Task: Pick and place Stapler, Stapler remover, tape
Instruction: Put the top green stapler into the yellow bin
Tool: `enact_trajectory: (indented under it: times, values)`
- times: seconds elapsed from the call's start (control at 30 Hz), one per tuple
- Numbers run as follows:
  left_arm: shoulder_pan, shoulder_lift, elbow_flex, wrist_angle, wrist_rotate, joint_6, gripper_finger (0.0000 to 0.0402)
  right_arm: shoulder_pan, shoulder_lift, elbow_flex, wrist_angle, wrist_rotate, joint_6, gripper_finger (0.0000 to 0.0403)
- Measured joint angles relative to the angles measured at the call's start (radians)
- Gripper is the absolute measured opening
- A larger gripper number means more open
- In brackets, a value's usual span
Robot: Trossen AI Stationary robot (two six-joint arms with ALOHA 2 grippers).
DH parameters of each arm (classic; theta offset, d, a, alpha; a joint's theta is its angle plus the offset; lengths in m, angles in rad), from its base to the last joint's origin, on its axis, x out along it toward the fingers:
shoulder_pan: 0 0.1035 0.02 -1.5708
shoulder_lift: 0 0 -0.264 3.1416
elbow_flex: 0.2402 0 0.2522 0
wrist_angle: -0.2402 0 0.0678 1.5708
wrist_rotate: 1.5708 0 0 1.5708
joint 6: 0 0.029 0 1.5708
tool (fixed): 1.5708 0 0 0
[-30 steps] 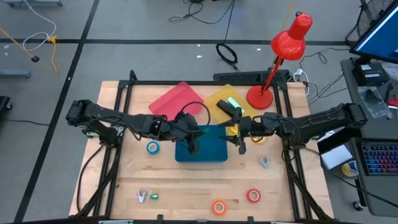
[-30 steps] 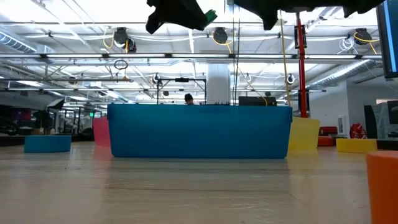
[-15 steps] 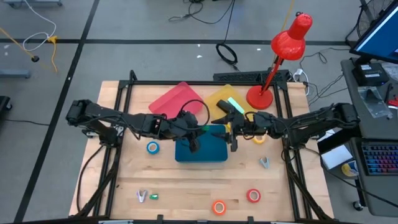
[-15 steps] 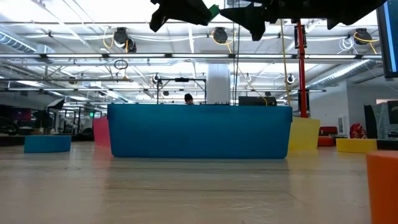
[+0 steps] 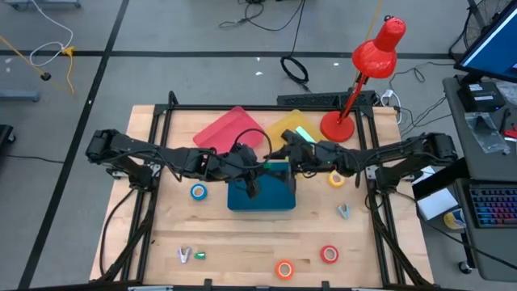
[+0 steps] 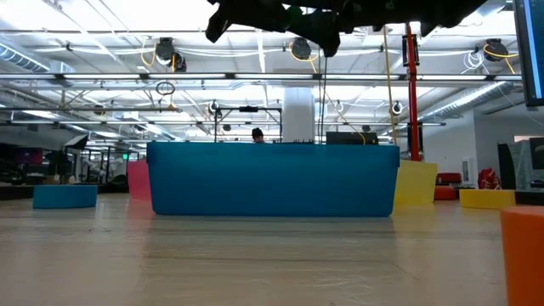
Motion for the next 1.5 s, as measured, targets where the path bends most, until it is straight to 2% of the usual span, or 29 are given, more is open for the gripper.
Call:
enact_trajectory:
  times: [0.33,0.97,1.07,1.17,1.27,1.43,1.5]
  values:
    - [-0.001,0.0,0.0,-0.006,0.0,0.006,0.0048,-0.004,-0.012,0.002,-0.022,0.0,0.023,0.0187]
    - [-0.001,0.0,-0.001,-0.003,0.008,-0.006,0.0048,-0.003,-0.013,0.002,-0.055,0.0,0.03,0.0056]
    - [-0.001,0.0,-0.001,-0.001,0.008,-0.025,0.005,-0.003,-0.013,0.002,-0.055,-0.002,0.024,0.0049]
    - [-0.001,0.0,-0.001,0.0,0.023,-0.026,0.0075,-0.003,-0.014,0.002,-0.055,-0.001,0.031,0.0049]
    - [0.0,0.0,0.0,0.007,0.025,-0.011,0.012,-0.006,-0.028,0.002,-0.066,0.016,0.031,0.0049]
    - [-0.001,-0.002,0.0,-0.052,0.014,-0.009,0.0207,-0.041,-0.064,-0.001,-0.158,0.114,0.026,0.0049]
    - [-0.003,-0.002,0.0,-0.085,0.007,-0.01,0.0243,-0.061,-0.087,0.001,-0.249,0.167,0.026,0.0049]
